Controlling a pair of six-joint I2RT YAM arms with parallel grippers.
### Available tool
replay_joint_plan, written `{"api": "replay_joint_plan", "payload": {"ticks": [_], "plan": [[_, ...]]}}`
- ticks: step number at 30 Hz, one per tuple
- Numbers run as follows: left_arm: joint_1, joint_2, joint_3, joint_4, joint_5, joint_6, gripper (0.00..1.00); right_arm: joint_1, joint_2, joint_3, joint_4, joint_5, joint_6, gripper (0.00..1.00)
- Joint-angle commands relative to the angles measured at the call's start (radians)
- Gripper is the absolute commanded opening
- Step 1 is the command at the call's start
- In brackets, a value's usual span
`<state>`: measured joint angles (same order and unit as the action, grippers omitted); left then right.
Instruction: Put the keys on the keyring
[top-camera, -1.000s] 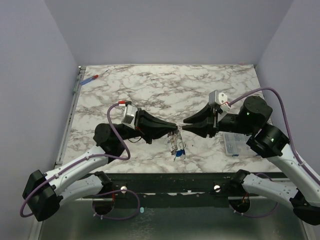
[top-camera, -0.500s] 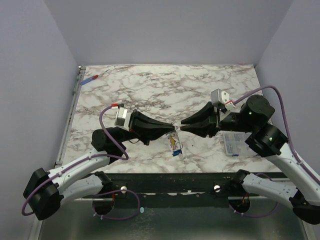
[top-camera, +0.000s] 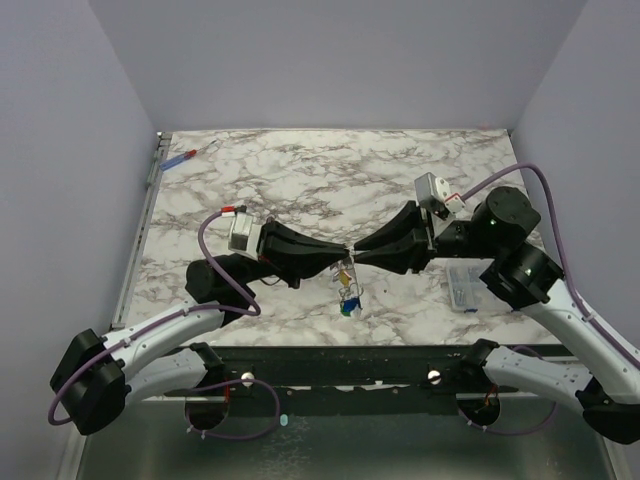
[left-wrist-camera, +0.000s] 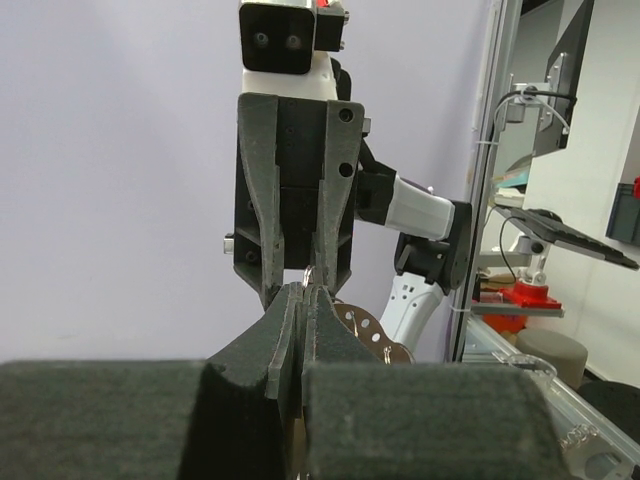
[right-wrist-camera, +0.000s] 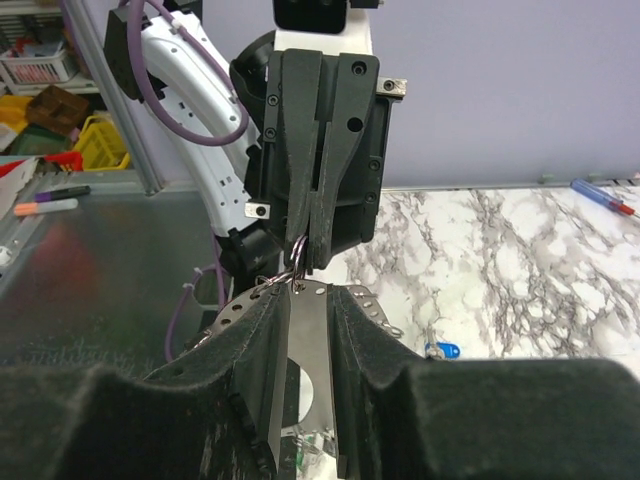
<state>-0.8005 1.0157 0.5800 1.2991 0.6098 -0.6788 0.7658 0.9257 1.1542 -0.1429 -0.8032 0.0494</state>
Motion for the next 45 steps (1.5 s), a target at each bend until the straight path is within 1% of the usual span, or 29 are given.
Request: {"api": "replay_joint_plan", "payload": {"ticks": [1,10,19,22,27,33,38,45], "plan": [[-0.003,0.009,-0.008,0.101,-0.039,-0.022,0.00,0.005,0.011,-0.018,0.063,-0.039,0.034,0.29],[-0.003,0.022,-0.012,0.121,-0.044,-0.033,0.00,0.005,0.025,-0.025,0.088,-0.039,0.042,0.22],[-0.005,0.039,-0.025,0.136,-0.069,-0.033,0.00,0.004,0.047,-0.021,0.112,-0.016,0.054,0.20],[-0.006,0.044,-0.030,0.141,-0.087,-0.032,0.00,0.004,0.058,-0.026,0.133,0.001,0.073,0.19],[-0.007,0.043,-0.054,0.141,-0.141,-0.010,0.00,0.004,0.062,-0.054,0.221,0.030,0.124,0.19],[-0.010,0.049,-0.068,0.144,-0.190,0.008,0.00,0.006,0.061,-0.102,0.342,0.117,0.194,0.09],[-0.012,0.049,-0.071,0.144,-0.196,0.011,0.00,0.005,0.065,-0.103,0.351,0.153,0.192,0.01],[-0.012,0.040,-0.095,0.143,-0.194,0.010,0.00,0.006,0.063,-0.108,0.335,0.167,0.159,0.01]]}}
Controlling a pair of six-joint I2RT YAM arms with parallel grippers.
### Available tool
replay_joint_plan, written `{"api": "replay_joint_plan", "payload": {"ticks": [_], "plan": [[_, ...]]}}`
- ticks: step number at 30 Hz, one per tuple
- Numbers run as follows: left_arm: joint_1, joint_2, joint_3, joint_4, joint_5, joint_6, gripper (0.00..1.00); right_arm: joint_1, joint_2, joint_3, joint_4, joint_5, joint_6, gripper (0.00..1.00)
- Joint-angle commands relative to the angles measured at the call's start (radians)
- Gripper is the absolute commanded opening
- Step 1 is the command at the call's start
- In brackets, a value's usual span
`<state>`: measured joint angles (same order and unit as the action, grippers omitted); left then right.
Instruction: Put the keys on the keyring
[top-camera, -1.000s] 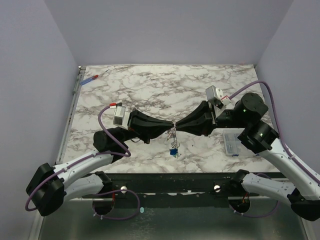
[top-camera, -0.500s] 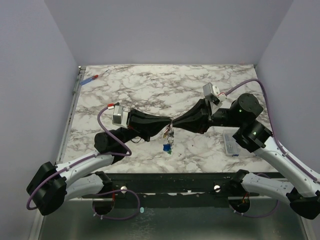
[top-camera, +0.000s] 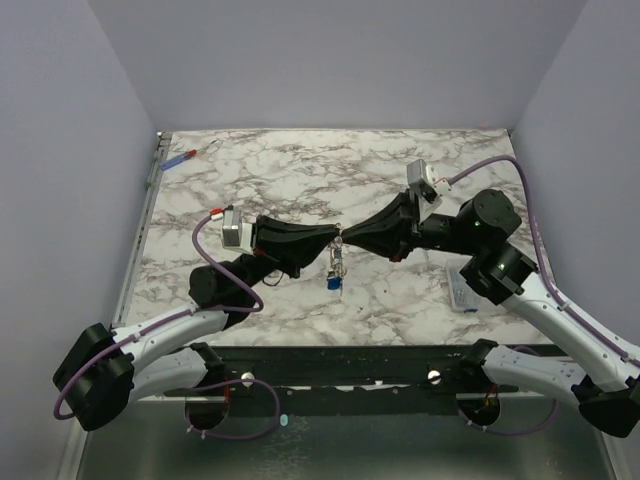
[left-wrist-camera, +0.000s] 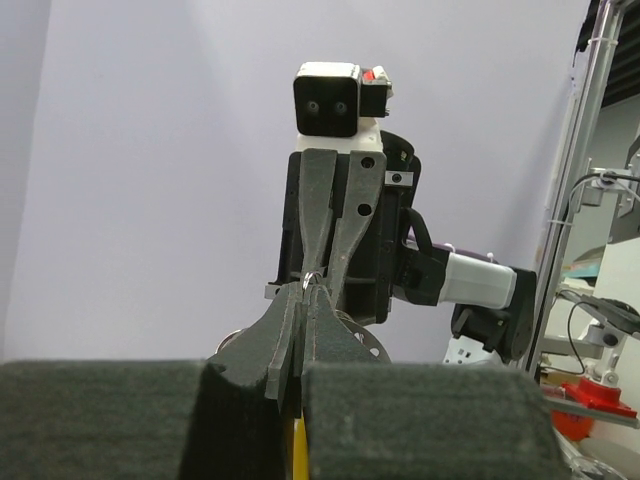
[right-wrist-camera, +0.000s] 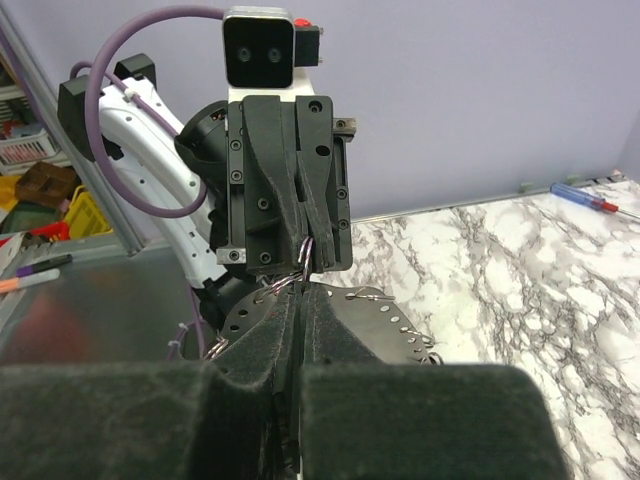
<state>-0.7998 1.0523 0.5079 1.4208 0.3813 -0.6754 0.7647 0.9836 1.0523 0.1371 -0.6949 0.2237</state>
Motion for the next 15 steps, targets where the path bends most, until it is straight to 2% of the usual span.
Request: {"api": "replay_joint_plan", "payload": {"ticks": [1,4,10,15], "plan": [[-0.012,0.001,-0.028,0.021,0.037,0.006,0.00,0.006,0.001,-0.009,0.055,0.057,-0.020,0.01],[-0.012,-0.013,-0.045,0.004,0.038,0.006,0.00,0.007,-0.005,0.003,0.012,0.046,-0.059,0.01],[-0.013,-0.048,-0.061,-0.055,0.039,0.026,0.16,0.005,-0.011,0.012,-0.057,0.022,-0.128,0.01],[-0.013,-0.071,-0.063,-0.105,0.048,0.052,0.19,0.006,-0.027,-0.007,-0.068,0.025,-0.166,0.01]]}}
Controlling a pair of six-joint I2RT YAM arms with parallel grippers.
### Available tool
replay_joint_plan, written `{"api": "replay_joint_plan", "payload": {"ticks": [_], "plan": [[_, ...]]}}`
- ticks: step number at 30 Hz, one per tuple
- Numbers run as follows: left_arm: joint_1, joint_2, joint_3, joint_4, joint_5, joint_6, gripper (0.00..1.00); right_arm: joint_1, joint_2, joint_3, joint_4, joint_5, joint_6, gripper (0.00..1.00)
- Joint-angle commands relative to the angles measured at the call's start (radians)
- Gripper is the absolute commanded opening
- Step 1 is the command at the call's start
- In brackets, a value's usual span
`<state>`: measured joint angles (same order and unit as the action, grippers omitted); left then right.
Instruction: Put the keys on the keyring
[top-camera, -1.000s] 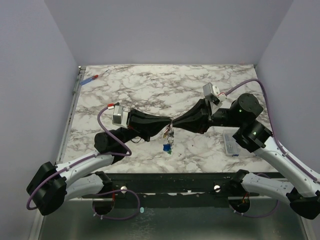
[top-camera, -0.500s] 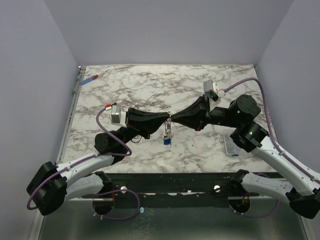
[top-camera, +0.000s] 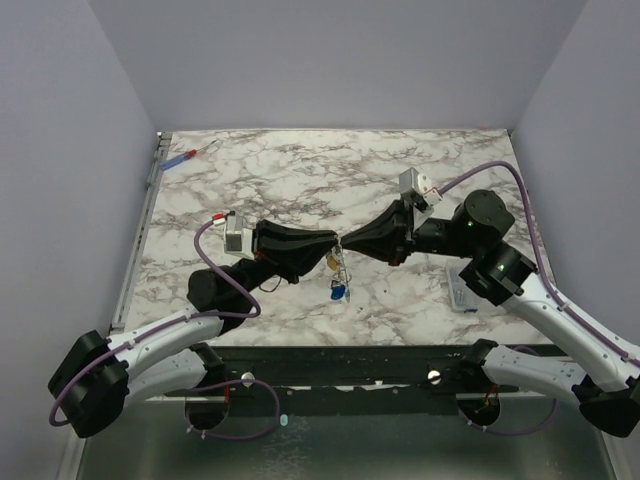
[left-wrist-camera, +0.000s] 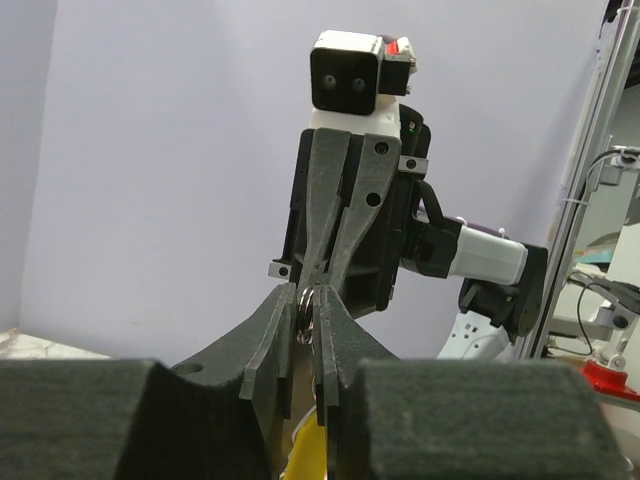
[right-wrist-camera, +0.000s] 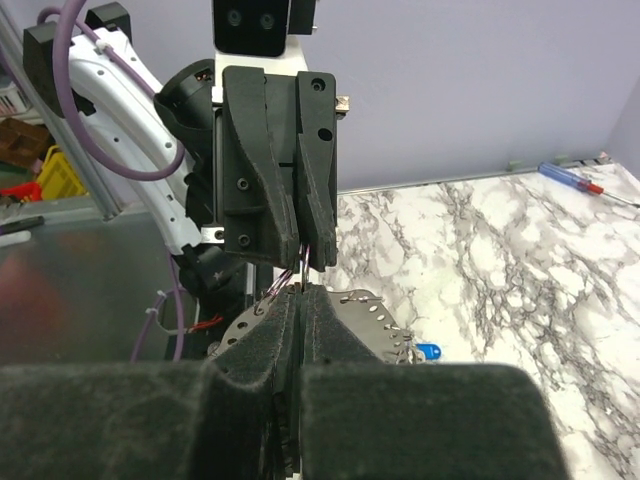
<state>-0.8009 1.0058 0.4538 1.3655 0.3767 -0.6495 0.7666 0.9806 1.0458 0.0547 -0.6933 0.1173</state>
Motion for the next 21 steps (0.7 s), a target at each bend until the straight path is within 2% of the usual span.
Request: {"api": "replay_joint_plan", "payload": {"ticks": [1,2,6,16,21], "plan": [[-0.012,-0.027,-0.008,-0.058,0.057,0.030,0.19,0.005,-0.026,-0.003,0.011,0.024,-0.066,0.01],[-0.011,-0.031,-0.007,-0.068,0.060,0.033,0.19,0.005,-0.028,-0.006,0.009,0.024,-0.073,0.01],[-0.012,-0.033,-0.013,-0.089,0.077,0.039,0.00,0.005,-0.030,-0.021,0.014,0.029,-0.086,0.01],[-0.012,-0.058,-0.025,-0.090,0.035,0.059,0.00,0.005,-0.019,-0.038,0.020,0.095,-0.055,0.02],[-0.012,-0.055,-0.017,-0.027,-0.004,0.044,0.00,0.004,-0.013,-0.032,0.049,0.084,-0.004,0.33]]}}
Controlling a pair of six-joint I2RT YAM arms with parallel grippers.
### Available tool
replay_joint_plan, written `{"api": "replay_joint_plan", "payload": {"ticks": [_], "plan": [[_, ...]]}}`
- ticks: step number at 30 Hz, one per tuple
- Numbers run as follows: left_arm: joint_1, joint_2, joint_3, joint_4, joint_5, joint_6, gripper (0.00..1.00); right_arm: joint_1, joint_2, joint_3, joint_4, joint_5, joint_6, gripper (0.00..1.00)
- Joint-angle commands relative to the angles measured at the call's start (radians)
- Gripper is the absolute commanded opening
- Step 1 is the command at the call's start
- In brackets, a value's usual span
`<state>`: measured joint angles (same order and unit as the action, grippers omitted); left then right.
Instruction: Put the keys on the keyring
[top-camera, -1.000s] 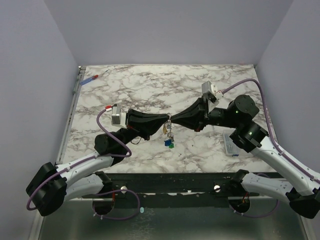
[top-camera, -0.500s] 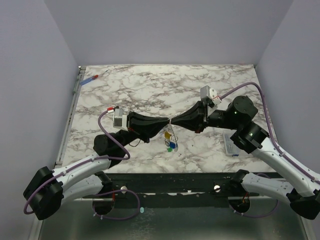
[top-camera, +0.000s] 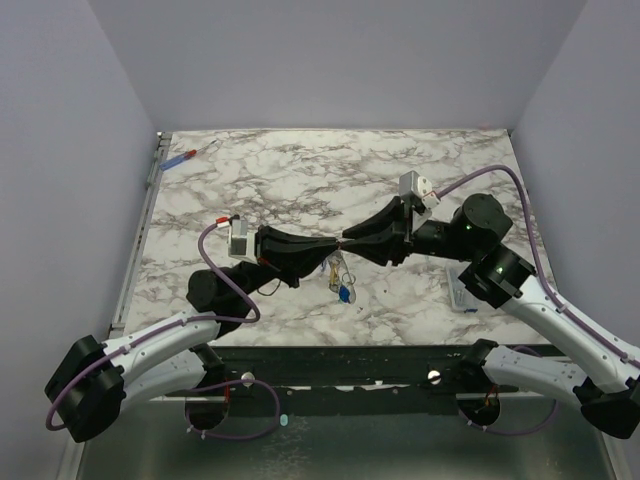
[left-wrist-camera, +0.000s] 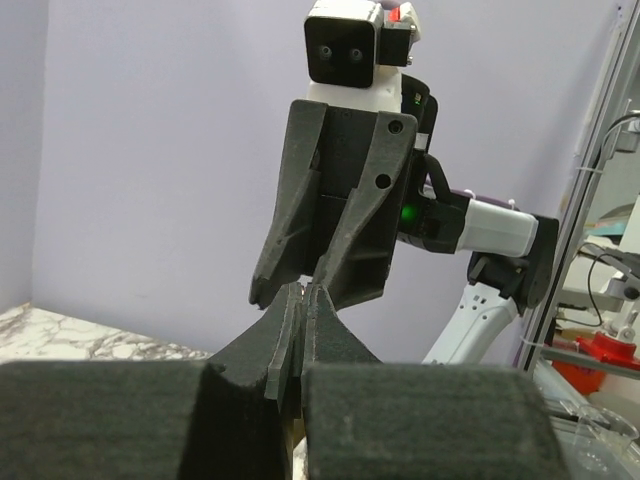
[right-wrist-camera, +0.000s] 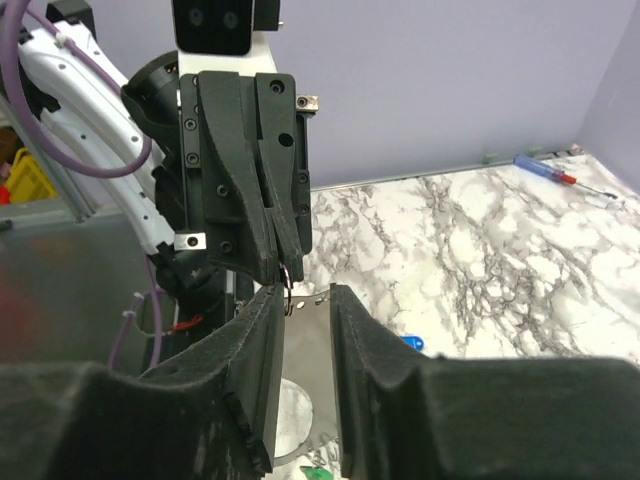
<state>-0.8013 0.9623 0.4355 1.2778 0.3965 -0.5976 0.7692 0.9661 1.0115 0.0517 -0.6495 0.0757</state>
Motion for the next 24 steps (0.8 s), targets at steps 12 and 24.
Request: {"api": "replay_joint_plan", "payload": {"ticks": [12,24], "plan": [[-0.012,0.081,-0.021,0.307,-0.123,-0.089,0.00,0.002,0.029,-0.006,0.145,0.029,0.123,0.37],[-0.012,0.199,0.015,0.506,-0.199,-0.111,0.00,0.001,0.049,-0.065,0.315,0.086,0.284,0.34]]}}
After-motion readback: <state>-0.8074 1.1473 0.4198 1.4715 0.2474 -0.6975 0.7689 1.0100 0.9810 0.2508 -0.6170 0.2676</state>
